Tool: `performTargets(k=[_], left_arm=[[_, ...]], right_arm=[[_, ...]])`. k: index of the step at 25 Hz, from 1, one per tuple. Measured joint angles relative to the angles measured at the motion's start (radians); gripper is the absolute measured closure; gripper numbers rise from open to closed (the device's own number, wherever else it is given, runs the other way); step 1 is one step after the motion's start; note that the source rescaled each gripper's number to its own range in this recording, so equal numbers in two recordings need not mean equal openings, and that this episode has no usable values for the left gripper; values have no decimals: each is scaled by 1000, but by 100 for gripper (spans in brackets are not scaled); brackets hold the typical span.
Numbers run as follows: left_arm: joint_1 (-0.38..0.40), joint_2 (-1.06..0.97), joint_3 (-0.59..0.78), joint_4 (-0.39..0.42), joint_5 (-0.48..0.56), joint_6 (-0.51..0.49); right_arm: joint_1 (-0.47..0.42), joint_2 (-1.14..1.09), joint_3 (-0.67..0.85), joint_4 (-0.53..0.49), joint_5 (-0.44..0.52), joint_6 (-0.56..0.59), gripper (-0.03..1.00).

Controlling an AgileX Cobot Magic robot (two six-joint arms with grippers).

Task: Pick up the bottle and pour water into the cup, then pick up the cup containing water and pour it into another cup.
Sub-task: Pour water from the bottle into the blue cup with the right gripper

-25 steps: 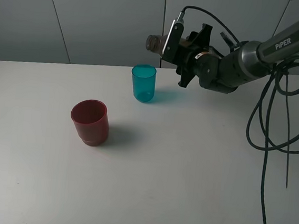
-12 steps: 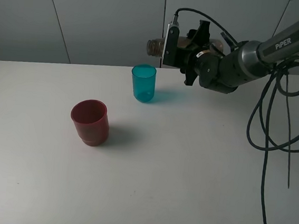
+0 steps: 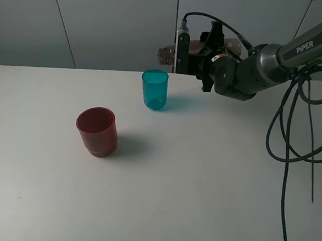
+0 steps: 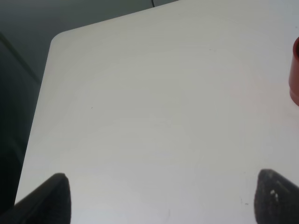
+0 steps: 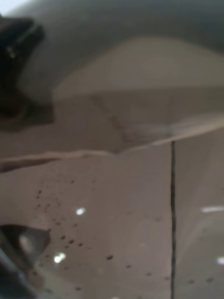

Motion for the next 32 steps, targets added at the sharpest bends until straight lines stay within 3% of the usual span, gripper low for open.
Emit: performTargets(k=[32], left_arm=[[0, 0, 0, 0, 0, 0]], right_arm=[[0, 0, -22, 17, -17, -142, 92]])
